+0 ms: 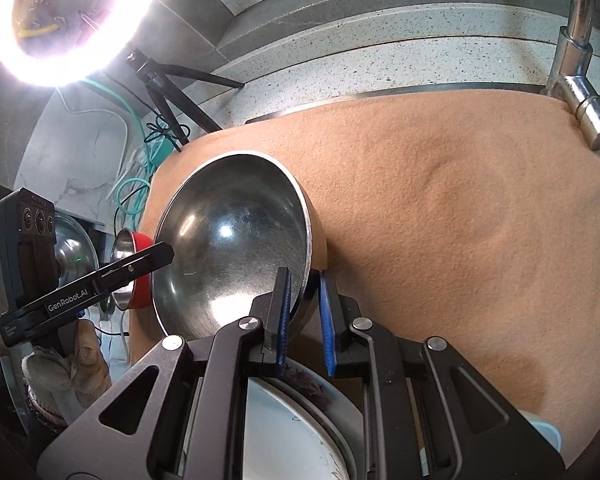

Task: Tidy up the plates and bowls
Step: 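Lift the steel bowl and carry it toward the red steel bowl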

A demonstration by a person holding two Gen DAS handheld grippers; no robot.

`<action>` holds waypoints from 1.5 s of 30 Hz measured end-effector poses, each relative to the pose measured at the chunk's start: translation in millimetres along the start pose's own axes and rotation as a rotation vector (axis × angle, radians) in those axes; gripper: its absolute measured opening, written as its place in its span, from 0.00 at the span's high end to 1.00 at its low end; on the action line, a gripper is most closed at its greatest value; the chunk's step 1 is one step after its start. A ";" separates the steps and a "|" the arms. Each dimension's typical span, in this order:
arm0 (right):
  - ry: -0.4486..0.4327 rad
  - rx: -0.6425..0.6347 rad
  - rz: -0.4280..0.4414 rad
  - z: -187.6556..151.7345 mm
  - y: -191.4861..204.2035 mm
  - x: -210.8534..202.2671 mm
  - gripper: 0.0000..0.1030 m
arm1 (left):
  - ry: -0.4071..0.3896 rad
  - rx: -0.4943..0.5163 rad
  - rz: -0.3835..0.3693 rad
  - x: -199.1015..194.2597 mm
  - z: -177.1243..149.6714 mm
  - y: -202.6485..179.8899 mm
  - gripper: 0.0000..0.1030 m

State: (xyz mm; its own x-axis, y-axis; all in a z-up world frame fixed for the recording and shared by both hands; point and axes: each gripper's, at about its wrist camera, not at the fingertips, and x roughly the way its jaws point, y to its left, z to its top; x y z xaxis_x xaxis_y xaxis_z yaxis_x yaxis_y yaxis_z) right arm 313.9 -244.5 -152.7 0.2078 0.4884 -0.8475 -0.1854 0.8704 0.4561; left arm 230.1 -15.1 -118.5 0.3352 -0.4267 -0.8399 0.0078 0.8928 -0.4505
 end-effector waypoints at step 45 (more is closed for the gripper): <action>-0.093 -0.150 0.066 -31.9 119.4 -28.8 0.76 | -0.165 -0.107 0.059 -104.1 -31.2 106.9 0.87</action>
State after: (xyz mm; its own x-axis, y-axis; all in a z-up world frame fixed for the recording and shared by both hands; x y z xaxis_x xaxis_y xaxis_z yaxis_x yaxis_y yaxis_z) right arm 255.2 -156.6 -82.5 0.2772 0.5539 -0.7851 -0.3415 0.8206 0.4583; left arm 166.6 120.3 -88.7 0.4822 -0.3372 -0.8086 -0.1134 0.8912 -0.4392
